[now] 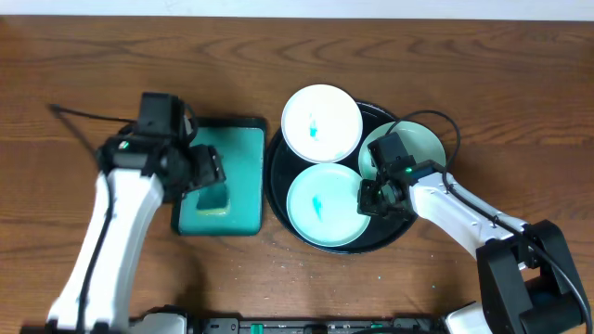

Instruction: Clean dirty plates on tray and stack at the side

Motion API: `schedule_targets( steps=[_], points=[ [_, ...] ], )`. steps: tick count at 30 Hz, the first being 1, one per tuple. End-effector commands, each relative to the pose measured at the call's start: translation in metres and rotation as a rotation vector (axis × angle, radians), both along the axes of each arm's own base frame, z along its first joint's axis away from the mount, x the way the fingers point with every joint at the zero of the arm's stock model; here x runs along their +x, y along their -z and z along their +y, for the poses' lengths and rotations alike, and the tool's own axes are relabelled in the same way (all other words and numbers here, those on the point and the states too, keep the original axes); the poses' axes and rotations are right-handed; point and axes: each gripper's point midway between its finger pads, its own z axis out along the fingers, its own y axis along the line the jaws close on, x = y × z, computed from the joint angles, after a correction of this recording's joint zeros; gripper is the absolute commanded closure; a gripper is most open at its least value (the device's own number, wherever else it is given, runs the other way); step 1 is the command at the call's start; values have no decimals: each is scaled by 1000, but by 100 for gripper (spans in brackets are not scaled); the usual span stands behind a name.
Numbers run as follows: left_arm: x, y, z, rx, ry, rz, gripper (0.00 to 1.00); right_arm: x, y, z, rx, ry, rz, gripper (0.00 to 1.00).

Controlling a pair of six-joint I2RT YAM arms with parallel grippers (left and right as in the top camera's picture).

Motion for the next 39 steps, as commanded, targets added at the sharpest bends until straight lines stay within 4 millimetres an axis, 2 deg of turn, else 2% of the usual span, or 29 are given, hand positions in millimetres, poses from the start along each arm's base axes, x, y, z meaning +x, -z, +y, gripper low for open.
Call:
schedule_targets(
  steps=[1,4,7,10,12,13,14,17,23,29,33,36,39],
  points=[
    [1,42,8,44,-39,112,22,1,16,-9,-60,33,13,99],
    [10,75,8,51,-38,182,27,1,16,-9,-60,33,13,99],
    [13,105,7,57,-37,245,39,1,16,-9,-60,33,12,99],
    [12,125,7,57,-36,288,64,1,16,-9,-60,33,12,99],
    [10,130,7,59,-35,305,78,1,16,-9,-60,33,12,99],
    [10,130,7,59,-35,306,81,2,16,-9,-59,33,10,99],
    [11,130,7,59,-35,303,91,2,16,-9,-59,33,9,99],
    [11,126,7,58,-35,299,93,2,16,-9,-59,33,9,99],
    [13,100,0,15,-26,256,93,2,16,-9,-59,33,8,99],
    [20,58,-11,-16,30,113,93,3,16,-9,-57,33,4,99],
    [26,34,-10,59,51,8,93,4,16,-8,-56,33,2,99],
    [29,31,-17,93,82,-18,93,4,16,-8,-56,33,2,99],
    [27,38,-29,97,120,-6,93,3,16,-8,-56,33,2,98]
  ],
)
